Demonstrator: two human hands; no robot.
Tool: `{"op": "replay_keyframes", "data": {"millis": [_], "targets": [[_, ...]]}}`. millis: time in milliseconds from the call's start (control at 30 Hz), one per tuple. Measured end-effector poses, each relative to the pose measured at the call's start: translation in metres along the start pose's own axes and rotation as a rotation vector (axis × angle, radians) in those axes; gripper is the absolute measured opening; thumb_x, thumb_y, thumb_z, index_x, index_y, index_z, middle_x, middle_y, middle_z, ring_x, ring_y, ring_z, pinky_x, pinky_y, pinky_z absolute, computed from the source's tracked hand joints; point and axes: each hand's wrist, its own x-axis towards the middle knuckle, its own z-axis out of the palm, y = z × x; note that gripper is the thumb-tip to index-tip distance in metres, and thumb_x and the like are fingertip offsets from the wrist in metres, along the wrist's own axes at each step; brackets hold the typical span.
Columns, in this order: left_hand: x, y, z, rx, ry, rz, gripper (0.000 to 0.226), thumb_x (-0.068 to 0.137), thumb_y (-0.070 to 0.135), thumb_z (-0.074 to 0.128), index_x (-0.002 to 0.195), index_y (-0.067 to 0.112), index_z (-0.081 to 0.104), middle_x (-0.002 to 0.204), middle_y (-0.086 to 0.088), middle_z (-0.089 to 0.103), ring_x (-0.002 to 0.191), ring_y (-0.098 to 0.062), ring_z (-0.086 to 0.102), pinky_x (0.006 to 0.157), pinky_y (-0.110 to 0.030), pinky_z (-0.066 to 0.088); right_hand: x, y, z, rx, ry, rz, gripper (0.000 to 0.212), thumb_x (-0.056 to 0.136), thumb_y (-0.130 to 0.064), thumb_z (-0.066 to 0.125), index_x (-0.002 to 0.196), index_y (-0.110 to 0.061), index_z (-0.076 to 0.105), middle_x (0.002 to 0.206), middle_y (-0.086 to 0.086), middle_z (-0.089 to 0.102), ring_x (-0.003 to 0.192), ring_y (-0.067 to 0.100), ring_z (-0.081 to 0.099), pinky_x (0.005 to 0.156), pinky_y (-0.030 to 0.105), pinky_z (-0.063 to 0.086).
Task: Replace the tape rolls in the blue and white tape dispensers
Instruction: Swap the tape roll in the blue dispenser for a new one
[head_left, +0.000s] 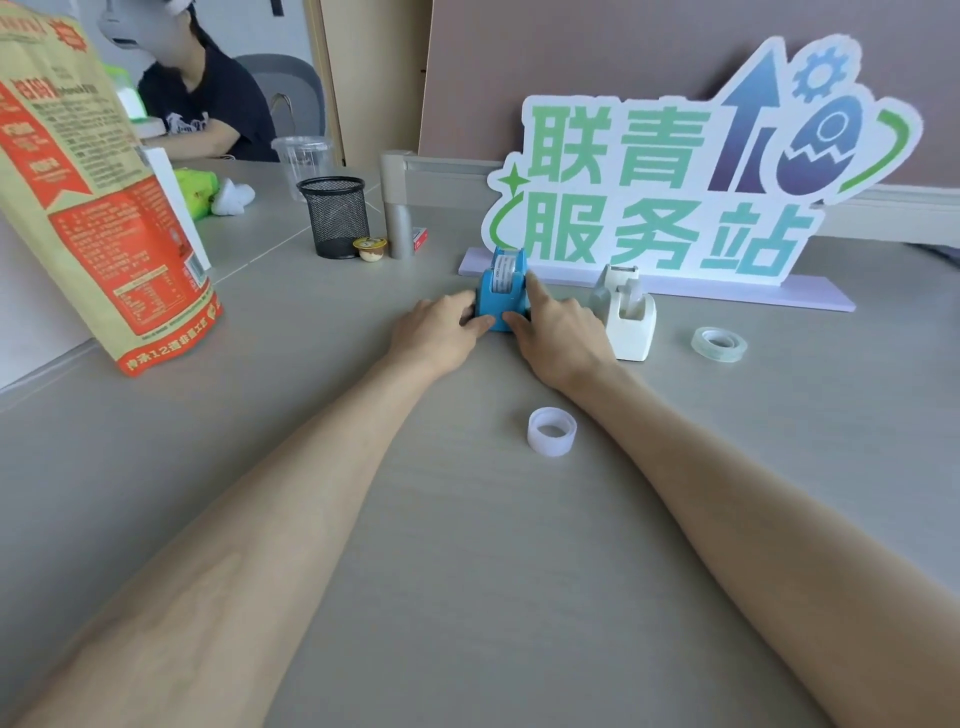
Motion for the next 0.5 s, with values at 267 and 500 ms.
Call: {"op": "replay_keyframes", "data": {"millis": [267,500], "targets": [[-0.050,0.016,-0.006,0.206,-0.011,-0.017,0.044,0.094,0.036,0.037,0.137,0.028,0.042,0.120,-0.015,0.056,0.110,-0.036,0.055,0.087,-0.037,0.045,-0.034,0.014,-0.013,0.071,-0.045,-0.017,0.034,0.094,-0.016,0.042,0.125,-0.011,0.055,0.108,0.021,0.070,0.097,0.045,0.062,0.080,0.046,0.052],[-0.111,0.031,-0.011,0.226,-0.010,0.170,0.031,0.099,0.032,0.034,0.118,0.024,0.058,0.129,0.009,0.059,0.116,-0.021,0.041,0.088,-0.030,0.035,-0.098,0.028,-0.043,0.126,-0.047,-0.154,0.024,0.090,-0.015,0.047,0.068,-0.025,0.049,0.061,-0.009,0.046,0.072,0.031,0.046,0.063,0.041,0.049]]}}
